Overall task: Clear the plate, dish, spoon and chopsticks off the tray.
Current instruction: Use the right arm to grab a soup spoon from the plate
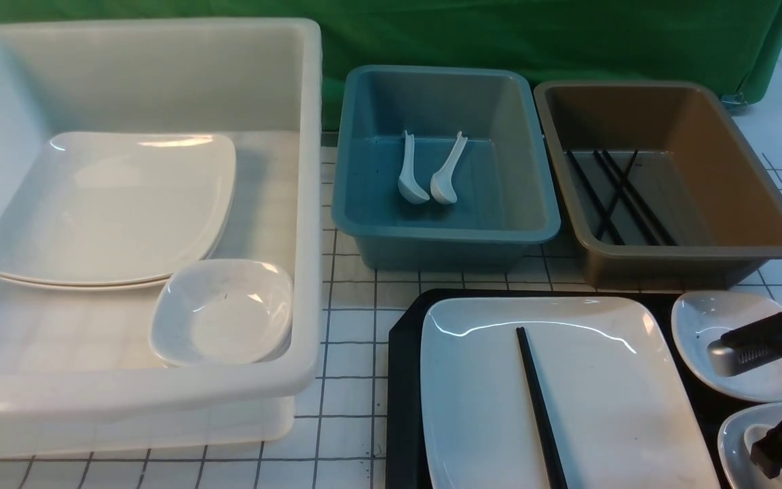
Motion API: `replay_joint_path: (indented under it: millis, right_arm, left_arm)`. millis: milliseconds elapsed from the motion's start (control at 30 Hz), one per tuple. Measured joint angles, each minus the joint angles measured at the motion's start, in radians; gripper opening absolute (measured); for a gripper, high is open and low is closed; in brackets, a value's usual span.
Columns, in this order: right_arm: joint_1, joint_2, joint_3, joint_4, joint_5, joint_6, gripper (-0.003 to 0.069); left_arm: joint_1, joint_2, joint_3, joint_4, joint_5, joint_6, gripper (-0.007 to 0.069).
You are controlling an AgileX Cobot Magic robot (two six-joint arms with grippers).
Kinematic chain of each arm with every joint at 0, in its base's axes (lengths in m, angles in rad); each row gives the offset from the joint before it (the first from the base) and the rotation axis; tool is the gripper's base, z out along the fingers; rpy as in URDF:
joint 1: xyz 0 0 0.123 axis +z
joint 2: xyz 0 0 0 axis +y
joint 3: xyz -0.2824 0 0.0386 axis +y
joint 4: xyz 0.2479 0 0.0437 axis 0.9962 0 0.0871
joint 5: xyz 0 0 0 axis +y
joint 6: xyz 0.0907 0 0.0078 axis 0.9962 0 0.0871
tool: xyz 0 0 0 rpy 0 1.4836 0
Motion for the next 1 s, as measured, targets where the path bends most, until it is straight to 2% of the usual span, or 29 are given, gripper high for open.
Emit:
replay_joint_path:
  millis: [100,133,233,533,633,1000]
  right_arm:
    - [0.000,0.000,0.000,0.000,-0.008,-0.009,0.0391]
    - [0.000,0.001,0.000,0.000,-0.014,-0.020,0.0350]
    - [0.000,0.014,0.000,0.000,-0.022,-0.024,0.0297]
    - [0.000,0.059,-0.011,-0.003,-0.002,-0.028,0.0274]
    - [0.000,0.061,-0.014,-0.004,0.009,-0.028,0.0217]
    - [0.000,0.000,-0.052,0.018,0.124,-0.030,0.0197]
  left_arm:
    - [0.000,0.000,0.000,0.000,0.000,0.000,0.0004]
    - [0.000,0.000,0.000,0.000,0.000,0.000,0.0004]
    - [0.000,0.000,0.000,0.000,0.000,0.000,0.0004]
    - [0.000,0.000,0.000,0.000,0.000,0.000,0.0004]
    - [0.000,0.000,0.000,0.004,0.000,0.000,0.0004]
    - [0.000,0.000,0.000,0.006,0.000,0.000,0.0004]
